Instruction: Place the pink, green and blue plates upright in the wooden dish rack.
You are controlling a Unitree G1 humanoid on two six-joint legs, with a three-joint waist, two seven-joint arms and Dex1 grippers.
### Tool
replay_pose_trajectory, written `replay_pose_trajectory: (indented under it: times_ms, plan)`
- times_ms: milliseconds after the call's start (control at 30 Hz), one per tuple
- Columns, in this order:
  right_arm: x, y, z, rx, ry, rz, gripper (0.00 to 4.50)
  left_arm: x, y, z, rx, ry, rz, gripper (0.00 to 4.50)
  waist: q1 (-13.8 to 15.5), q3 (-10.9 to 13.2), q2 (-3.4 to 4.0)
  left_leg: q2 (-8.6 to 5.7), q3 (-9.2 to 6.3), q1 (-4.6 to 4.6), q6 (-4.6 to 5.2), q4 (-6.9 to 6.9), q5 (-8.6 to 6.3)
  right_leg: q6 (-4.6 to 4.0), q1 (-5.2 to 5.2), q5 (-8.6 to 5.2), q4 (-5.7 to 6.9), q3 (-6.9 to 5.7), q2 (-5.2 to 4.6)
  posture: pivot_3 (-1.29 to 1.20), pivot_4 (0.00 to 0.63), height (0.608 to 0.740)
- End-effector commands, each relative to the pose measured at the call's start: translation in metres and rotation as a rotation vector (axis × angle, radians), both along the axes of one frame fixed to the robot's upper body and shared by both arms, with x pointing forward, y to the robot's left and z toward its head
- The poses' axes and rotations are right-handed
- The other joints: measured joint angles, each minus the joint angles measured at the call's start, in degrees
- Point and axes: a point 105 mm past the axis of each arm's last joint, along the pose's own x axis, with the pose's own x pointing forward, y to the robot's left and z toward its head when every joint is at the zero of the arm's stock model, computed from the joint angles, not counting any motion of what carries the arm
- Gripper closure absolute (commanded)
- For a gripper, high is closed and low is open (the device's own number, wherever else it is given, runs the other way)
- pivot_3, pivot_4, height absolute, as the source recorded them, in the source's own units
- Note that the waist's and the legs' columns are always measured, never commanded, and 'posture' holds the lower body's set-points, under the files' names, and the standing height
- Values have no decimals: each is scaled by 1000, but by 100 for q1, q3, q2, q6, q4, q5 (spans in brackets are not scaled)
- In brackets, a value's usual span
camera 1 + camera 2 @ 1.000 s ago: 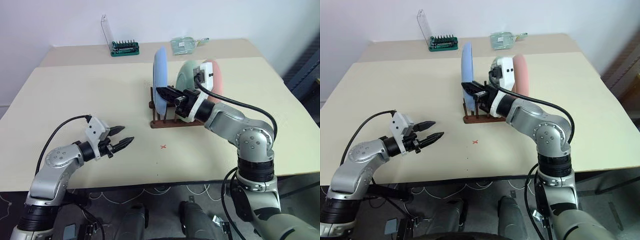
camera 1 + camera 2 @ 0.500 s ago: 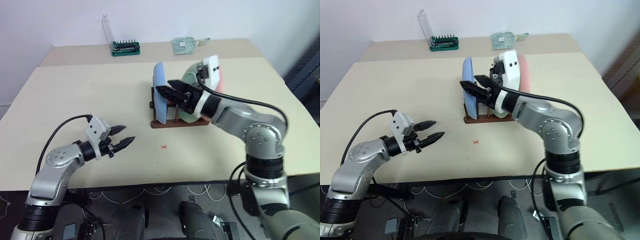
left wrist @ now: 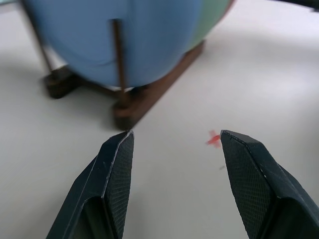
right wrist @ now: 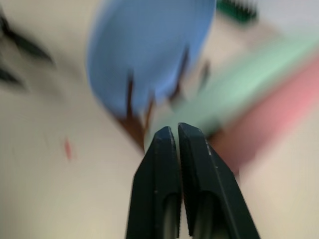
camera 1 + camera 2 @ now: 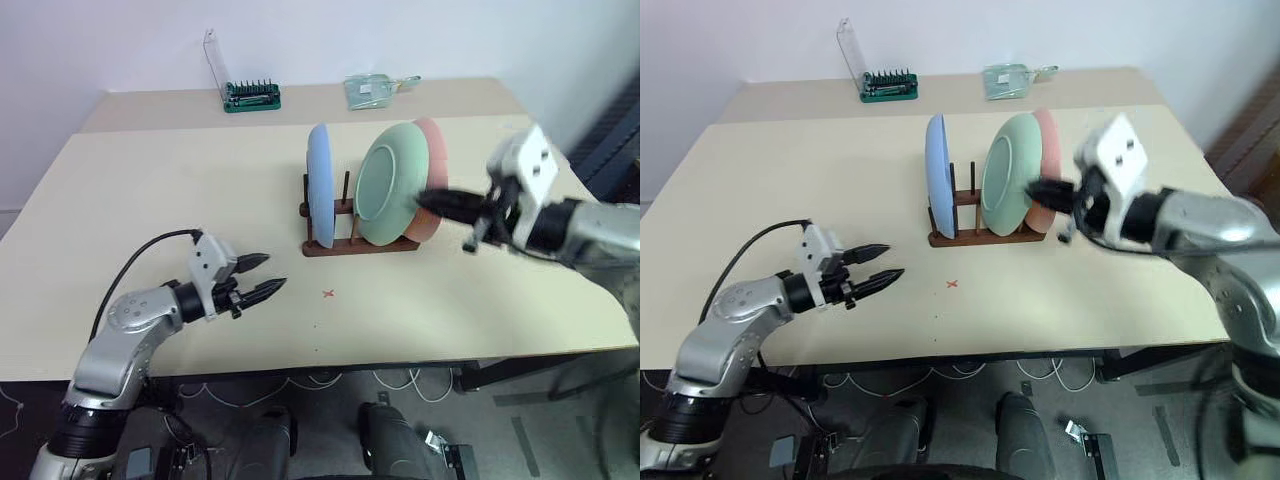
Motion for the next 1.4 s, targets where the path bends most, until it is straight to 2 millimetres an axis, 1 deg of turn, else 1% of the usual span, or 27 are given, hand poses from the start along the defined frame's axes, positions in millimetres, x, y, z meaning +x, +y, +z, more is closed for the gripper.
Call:
replay_pose_trajectory:
  times_ms: [33,200,267,400,500,633,700,800,900,967,1000,1067,1133,1200,1267,1300,1333,1367,1400]
  plan:
    - [0,4,6,-70,-93,12,4455,-1,-9,7,-8,-25,-40,1665,-17,0,0,1,0,2,0,0,0,0,0,0,1,0,0,0,150,740]
    - [16,1,-4,-98,-109,-43,4455,-1,-12,6,-11,-26,-43,1665,21,2,-5,3,0,-1,0,1,0,-1,-1,0,0,0,1,0,150,740]
    - [19,5,-8,-98,-109,-36,4455,-1,-10,6,-12,-26,-36,1665,25,2,-6,2,0,-1,0,2,0,-1,0,0,-1,0,1,0,150,740]
    - [25,11,-6,-101,-134,-21,4455,-3,-7,5,-13,-24,-16,1665,25,3,-5,2,-1,-2,0,0,0,-3,-2,-1,-1,0,1,0,150,740]
    - [24,24,0,-80,-153,35,4455,-5,-5,4,-13,-22,-3,1665,21,3,-5,2,-2,-1,0,0,0,-3,-2,-1,0,0,1,0,150,740]
    - [16,40,7,-55,-174,117,4455,-8,-5,3,-14,-20,7,1665,24,3,-6,2,-4,-1,0,-1,0,-2,-2,0,0,0,1,0,150,740]
    - [12,43,8,-44,-172,139,4455,-8,-5,2,-14,-19,10,1665,33,3,-6,2,-4,-2,0,0,0,-2,-2,0,0,0,1,0,150,740]
    - [12,40,7,-54,-169,126,4455,-7,-6,2,-16,-18,10,1665,31,3,-6,1,-4,-3,0,1,0,-1,-1,0,-1,0,0,0,150,740]
    - [15,33,7,-68,-174,92,4455,-6,-6,2,-18,-17,7,1665,29,3,-6,1,-4,-2,0,0,0,-2,-1,0,-1,0,0,0,150,740]
    - [15,25,7,-74,-172,73,4455,-5,-9,2,-19,-17,3,1665,30,3,-6,1,-4,-2,0,1,0,-1,-1,0,0,0,0,0,150,740]
    - [14,18,9,-69,-175,59,4455,-4,-7,2,-18,-17,5,1665,36,3,-6,1,-4,-2,0,1,0,-1,-1,0,-1,0,0,0,150,740]
    - [9,4,15,-51,-176,41,4455,-1,-3,1,-16,-17,11,1665,55,3,-7,0,-6,-3,0,2,0,-1,0,0,-1,-1,0,0,150,740]
    - [-3,-7,14,-9,-131,57,4455,1,0,1,-10,-17,25,1665,54,3,-7,-2,-5,-3,0,2,0,-1,1,0,-1,0,-1,0,150,740]
    - [-20,-16,1,6,-46,88,4455,5,8,-1,2,-15,51,1665,60,3,-8,-2,-10,-2,0,0,0,0,6,1,-2,-2,0,0,150,740]
    - [-28,-25,-13,-10,-8,73,4455,8,17,-5,24,-12,74,1665,57,2,-11,-2,-11,3,4,0,-2,0,11,0,0,-3,0,0,150,740]
    - [-29,-31,-15,-14,-3,65,4455,9,15,-5,28,-13,75,1665,42,2,-9,-1,-11,6,5,-1,-3,0,15,0,-1,-4,1,0,150,740]
    - [-20,-47,-26,3,-7,-23,4455,14,28,-8,39,-14,120,1665,14,2,-5,-1,-9,8,5,1,-3,-2,18,-1,-1,-4,1,0,150,740]
    - [-15,-58,-36,12,-9,-84,4455,17,38,-10,46,-16,153,1665,3,1,-9,-1,0,12,5,2,-3,-8,17,-4,-1,1,0,0,150,740]
    - [-12,-66,-43,16,-10,-126,4455,20,43,-11,50,-17,173,1665,-2,-3,-16,2,1,19,5,4,-3,-10,23,-5,1,1,1,0,150,740]
